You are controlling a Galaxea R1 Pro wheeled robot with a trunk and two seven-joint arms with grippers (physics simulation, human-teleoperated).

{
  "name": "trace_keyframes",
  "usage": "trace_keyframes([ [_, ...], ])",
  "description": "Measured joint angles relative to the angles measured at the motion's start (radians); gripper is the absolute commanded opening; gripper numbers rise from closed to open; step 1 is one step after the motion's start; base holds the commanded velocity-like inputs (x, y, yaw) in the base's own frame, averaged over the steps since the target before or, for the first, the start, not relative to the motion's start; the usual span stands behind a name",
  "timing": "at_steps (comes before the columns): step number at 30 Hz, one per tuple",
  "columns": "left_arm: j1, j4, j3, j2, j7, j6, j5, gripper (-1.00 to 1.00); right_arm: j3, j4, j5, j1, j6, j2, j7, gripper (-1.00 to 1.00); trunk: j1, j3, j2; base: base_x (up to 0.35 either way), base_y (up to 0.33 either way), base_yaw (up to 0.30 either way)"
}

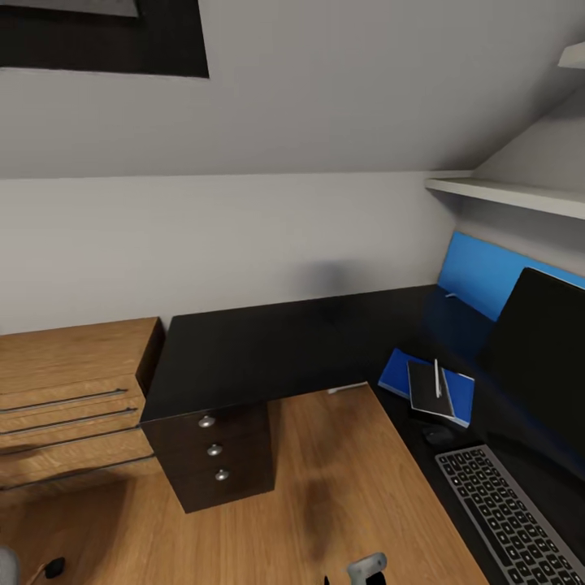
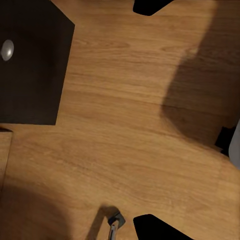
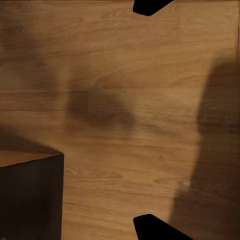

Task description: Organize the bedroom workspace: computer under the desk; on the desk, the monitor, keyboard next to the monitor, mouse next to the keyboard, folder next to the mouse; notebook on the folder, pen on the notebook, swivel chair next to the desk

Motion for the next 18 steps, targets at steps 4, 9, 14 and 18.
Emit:
trace_keyframes([
  [4,0.000,-0.001,0.000,-0.001,0.001,-0.001,-0.001,1.00,0.000,0.000,-0.024,0.000,0.000,-0.005,0.001,1.00,0.000,0.006,0.000,0.000,0.000,0.045],
  [9,0.000,-0.001,0.003,-0.003,0.006,0.000,0.003,1.00,-0.001,0.000,-0.030,0.000,0.000,-0.009,0.000,1.00,0.000,0.013,0.000,0.000,0.000,0.006],
  [14,0.000,-0.001,0.003,-0.006,0.007,0.000,0.004,1.00,-0.003,0.000,-0.037,0.000,-0.001,-0.018,0.000,1.00,0.000,0.018,0.000,0.000,0.000,0.000],
  [18,0.000,-0.001,0.003,-0.006,0.007,0.000,0.004,1.00,-0.002,-0.001,-0.070,0.000,-0.005,-0.022,0.001,1.00,0.000,0.022,0.000,0.000,0.000,0.000],
])
